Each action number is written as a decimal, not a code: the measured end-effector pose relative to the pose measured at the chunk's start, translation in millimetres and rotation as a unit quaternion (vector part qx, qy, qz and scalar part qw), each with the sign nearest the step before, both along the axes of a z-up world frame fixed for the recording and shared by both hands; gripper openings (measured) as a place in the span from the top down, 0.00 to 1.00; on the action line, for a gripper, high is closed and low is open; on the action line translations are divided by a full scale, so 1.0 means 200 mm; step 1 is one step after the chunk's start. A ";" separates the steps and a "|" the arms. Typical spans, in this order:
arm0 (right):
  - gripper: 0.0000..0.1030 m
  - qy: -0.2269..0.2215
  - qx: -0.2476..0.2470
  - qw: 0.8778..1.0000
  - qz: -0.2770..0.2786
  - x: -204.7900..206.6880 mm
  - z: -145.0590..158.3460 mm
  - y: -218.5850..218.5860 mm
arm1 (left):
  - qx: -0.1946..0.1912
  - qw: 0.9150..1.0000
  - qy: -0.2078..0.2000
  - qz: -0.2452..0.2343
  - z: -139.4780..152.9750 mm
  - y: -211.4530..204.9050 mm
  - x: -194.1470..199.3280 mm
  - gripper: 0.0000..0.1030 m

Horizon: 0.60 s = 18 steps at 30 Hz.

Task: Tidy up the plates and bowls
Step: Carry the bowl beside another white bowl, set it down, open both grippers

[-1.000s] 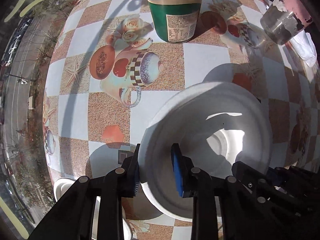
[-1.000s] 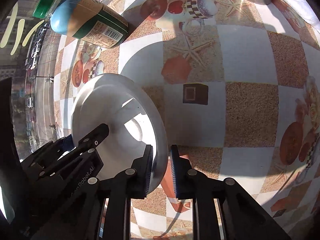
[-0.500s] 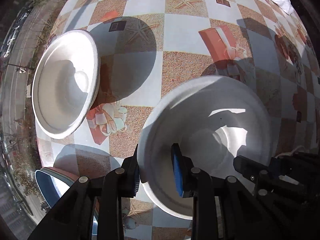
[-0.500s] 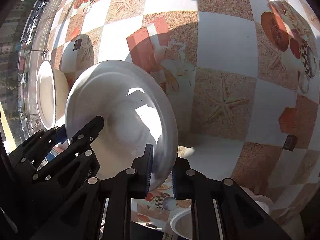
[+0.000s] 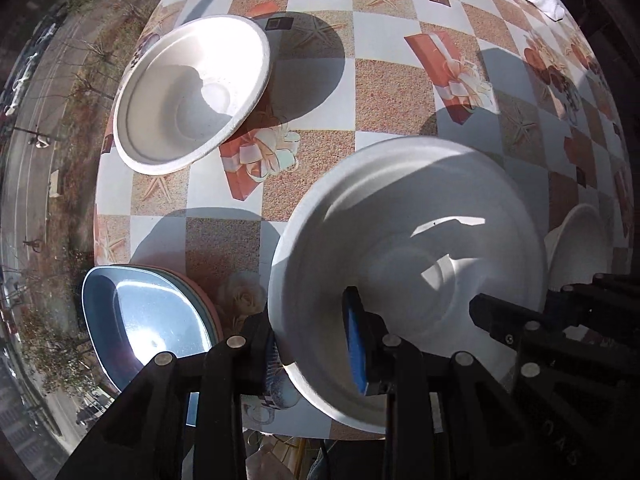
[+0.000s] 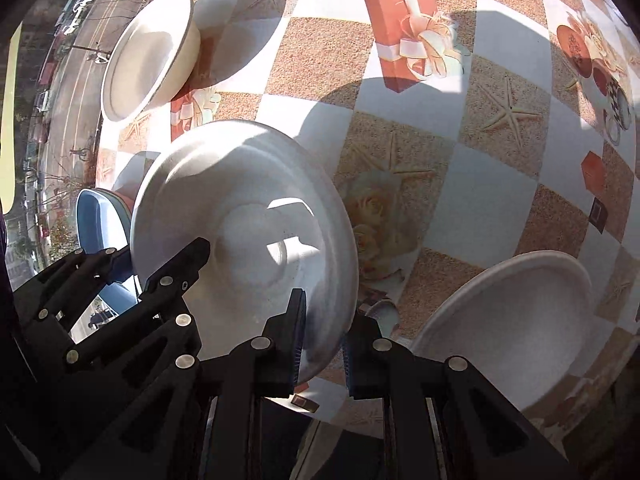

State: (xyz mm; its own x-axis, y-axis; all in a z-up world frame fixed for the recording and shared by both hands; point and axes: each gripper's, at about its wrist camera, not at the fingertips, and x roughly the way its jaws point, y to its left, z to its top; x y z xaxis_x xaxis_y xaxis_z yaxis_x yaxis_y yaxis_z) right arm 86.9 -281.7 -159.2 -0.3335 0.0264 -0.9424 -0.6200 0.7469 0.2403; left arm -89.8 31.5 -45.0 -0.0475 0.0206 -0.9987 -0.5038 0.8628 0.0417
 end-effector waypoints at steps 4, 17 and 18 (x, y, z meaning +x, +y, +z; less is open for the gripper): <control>0.83 -0.013 0.003 1.000 -0.009 0.02 0.06 0.02 | 0.007 1.000 -0.015 -0.015 0.06 -0.04 0.02 0.70; 0.82 -0.054 0.015 0.996 -0.071 0.08 0.26 -0.31 | 0.014 0.992 -0.055 -0.114 0.27 -0.25 0.12 0.70; 0.82 -0.057 0.014 0.995 -0.080 0.08 0.28 -0.35 | 0.014 0.990 -0.056 -0.127 0.30 -0.29 0.14 0.70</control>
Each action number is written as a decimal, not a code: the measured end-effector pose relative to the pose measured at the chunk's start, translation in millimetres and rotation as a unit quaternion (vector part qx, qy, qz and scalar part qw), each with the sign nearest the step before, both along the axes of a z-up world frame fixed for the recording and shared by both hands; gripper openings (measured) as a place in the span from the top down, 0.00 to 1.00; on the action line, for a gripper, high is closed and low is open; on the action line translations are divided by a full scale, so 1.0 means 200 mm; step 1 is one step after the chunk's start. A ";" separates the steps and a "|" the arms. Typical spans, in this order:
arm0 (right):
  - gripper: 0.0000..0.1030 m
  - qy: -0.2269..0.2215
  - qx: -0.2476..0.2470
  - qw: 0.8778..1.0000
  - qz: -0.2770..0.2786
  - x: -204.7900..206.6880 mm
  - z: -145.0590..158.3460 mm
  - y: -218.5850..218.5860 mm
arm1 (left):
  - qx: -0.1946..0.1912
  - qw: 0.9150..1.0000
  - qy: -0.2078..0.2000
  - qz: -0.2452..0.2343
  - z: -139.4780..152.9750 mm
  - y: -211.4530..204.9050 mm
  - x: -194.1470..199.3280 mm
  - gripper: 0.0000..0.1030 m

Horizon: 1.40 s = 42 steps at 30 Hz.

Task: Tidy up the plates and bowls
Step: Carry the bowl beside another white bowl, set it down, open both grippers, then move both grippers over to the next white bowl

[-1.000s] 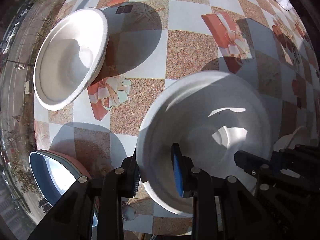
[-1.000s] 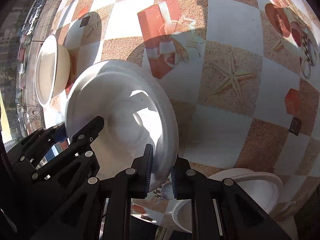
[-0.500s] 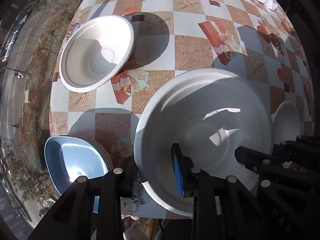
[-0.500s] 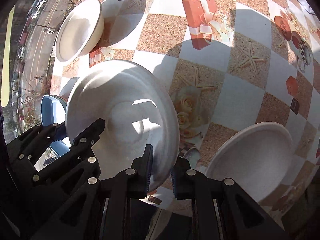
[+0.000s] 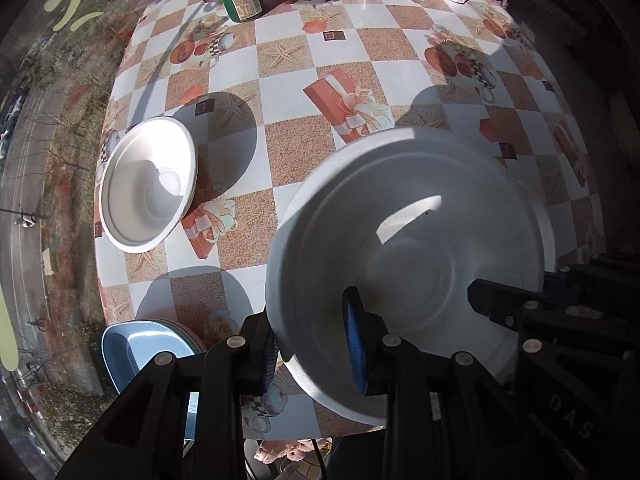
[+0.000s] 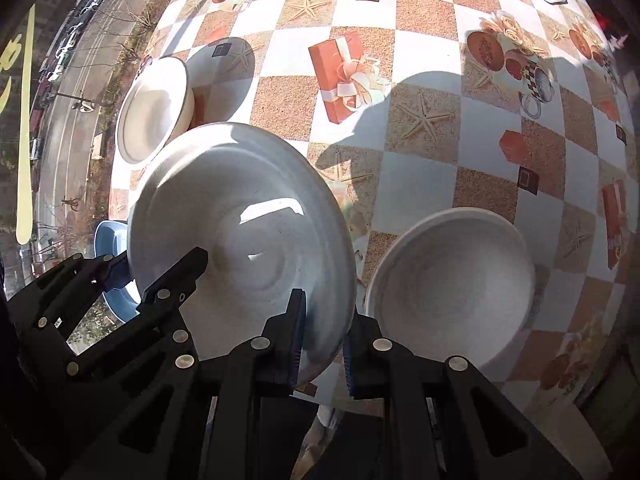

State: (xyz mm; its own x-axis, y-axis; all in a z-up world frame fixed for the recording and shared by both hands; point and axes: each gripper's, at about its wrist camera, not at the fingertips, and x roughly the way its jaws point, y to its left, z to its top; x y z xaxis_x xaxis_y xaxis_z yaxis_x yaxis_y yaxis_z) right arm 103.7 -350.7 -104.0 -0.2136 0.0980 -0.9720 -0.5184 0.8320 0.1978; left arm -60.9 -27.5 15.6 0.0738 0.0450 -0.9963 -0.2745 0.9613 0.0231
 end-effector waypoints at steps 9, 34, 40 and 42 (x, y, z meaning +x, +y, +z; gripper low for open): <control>0.81 -0.006 -0.001 0.994 -0.105 0.02 0.07 -0.38 | -0.002 0.993 -0.003 -0.118 0.01 -0.29 0.17 0.70; 0.05 -0.014 -0.055 0.974 -0.220 0.14 -0.05 -0.83 | -0.020 0.997 0.030 -0.066 -0.14 -0.19 0.09 0.23; 0.05 -0.027 -0.062 0.972 -0.223 0.20 0.01 -0.77 | -0.014 0.999 0.013 -0.034 -0.08 -0.10 0.04 0.23; 0.05 -0.033 -0.057 0.975 -0.211 0.22 0.04 -0.71 | -0.009 1.000 0.004 -0.018 -0.05 -0.04 0.03 0.23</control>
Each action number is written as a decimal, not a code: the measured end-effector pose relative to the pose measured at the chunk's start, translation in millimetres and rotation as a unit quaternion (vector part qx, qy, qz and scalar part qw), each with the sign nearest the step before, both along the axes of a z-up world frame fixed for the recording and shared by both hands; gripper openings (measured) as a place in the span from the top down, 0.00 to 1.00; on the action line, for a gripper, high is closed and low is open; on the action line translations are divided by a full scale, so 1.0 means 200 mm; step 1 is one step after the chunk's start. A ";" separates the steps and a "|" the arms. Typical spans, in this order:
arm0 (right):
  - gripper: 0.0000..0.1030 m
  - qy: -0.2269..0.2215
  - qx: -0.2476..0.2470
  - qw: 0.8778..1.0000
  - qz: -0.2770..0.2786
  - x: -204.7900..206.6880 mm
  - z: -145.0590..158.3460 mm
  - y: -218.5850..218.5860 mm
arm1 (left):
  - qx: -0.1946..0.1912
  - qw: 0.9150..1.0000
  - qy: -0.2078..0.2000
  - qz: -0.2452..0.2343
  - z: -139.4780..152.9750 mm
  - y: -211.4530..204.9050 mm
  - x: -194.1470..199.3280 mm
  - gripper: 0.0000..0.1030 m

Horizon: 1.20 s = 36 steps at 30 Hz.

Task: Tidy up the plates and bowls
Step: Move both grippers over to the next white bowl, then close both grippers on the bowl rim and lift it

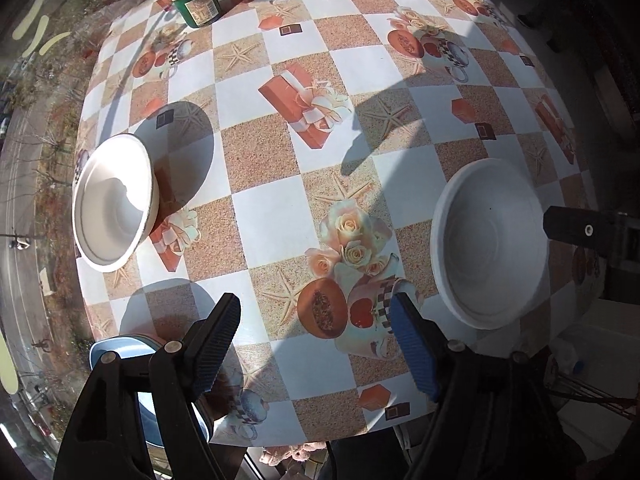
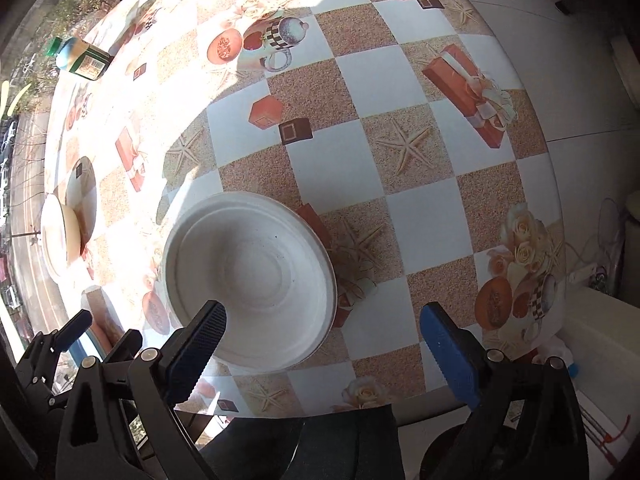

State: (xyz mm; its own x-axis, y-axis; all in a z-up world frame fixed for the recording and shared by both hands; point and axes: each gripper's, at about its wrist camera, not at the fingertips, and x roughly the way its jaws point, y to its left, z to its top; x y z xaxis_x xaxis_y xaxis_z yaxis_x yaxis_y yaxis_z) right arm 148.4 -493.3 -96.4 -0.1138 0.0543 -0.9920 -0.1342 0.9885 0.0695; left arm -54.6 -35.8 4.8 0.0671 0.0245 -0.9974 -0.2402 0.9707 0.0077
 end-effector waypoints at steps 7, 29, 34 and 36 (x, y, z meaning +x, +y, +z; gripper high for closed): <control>0.05 -0.014 0.022 0.997 0.072 0.06 0.10 0.35 | 0.018 0.996 -0.019 0.090 0.07 0.32 -0.05 0.23; 0.05 0.001 0.050 0.959 0.279 0.05 -0.15 1.55 | 0.045 0.940 0.014 0.339 -0.18 1.27 -0.18 0.23; 0.05 0.005 0.054 0.959 0.280 0.08 -0.25 1.70 | 0.053 0.939 0.028 0.340 -0.27 1.34 -0.16 0.23; 0.05 0.009 0.052 0.959 0.278 0.08 -0.30 1.75 | 0.048 0.937 0.032 0.343 -0.30 1.35 -0.16 0.23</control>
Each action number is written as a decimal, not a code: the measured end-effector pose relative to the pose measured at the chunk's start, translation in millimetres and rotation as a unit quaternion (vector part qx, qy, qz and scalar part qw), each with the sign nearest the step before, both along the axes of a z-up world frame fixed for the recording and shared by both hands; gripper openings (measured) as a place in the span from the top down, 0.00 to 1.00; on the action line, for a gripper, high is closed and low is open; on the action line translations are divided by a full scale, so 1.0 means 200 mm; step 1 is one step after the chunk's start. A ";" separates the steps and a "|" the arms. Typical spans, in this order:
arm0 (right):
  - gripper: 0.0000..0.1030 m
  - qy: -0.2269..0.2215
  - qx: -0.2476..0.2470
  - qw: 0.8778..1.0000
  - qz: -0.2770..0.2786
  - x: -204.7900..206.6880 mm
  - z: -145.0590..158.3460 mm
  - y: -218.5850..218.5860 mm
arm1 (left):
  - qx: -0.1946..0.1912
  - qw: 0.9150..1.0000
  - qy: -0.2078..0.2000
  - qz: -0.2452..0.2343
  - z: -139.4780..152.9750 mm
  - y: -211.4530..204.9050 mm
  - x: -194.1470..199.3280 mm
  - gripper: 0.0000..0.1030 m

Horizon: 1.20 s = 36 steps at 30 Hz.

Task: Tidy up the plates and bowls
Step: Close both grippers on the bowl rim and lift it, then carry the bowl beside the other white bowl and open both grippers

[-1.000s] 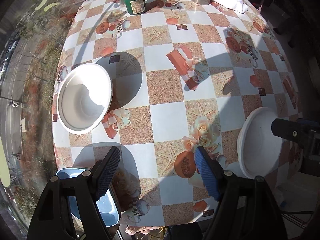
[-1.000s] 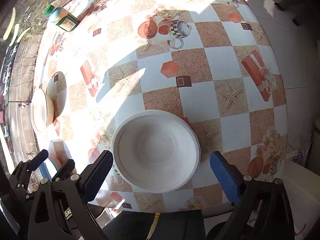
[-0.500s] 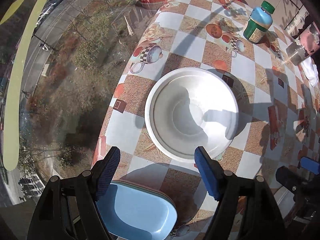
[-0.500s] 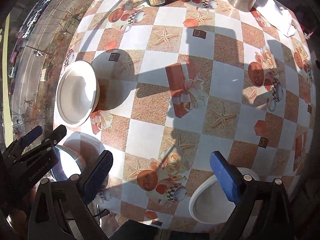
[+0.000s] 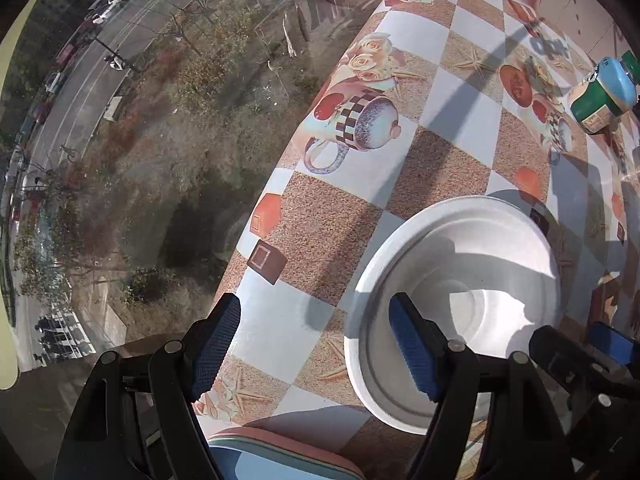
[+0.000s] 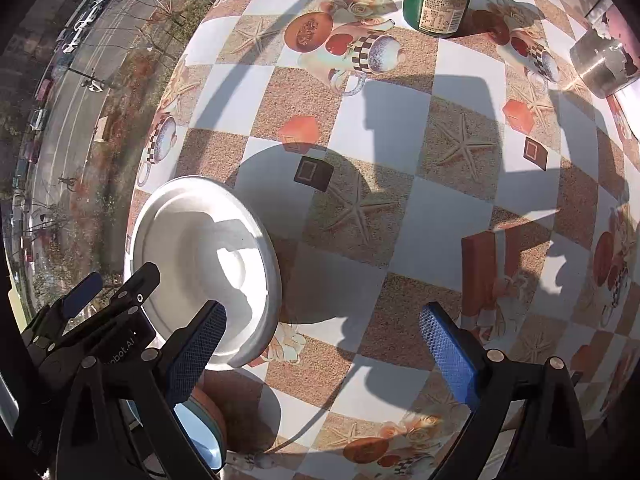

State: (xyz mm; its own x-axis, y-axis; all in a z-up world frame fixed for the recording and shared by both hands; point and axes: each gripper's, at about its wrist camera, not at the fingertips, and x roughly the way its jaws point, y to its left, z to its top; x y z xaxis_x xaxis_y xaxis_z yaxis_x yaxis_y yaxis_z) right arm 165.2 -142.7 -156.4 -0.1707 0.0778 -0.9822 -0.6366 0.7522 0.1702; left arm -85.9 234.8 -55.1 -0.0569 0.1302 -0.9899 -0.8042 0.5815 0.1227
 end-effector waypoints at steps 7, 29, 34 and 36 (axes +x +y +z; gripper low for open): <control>0.07 0.018 -0.003 1.000 -0.016 -0.01 -0.12 0.07 | -0.030 1.000 0.003 0.004 -0.10 0.01 -0.01 0.27; 0.78 0.104 0.000 0.994 -0.033 -0.09 -0.17 -0.27 | -0.066 0.988 -0.006 -0.139 -0.04 -0.66 0.10 0.73; 0.78 0.107 -0.005 0.993 -0.058 -0.13 -0.14 -0.44 | -0.068 0.985 -0.009 -0.162 0.00 -0.81 0.08 0.73; 0.78 0.103 -0.006 0.993 -0.062 -0.14 -0.12 -0.48 | -0.066 0.983 -0.011 -0.170 0.04 -0.86 0.09 0.73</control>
State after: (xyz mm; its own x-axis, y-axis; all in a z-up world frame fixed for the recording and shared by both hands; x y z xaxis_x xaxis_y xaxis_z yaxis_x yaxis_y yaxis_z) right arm 136.3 -238.2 -180.9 -0.3582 0.0997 -0.9283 -0.4916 0.8251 0.2783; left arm -67.8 62.0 -47.8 -0.0103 0.0084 -0.9999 -0.5619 0.8271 0.0127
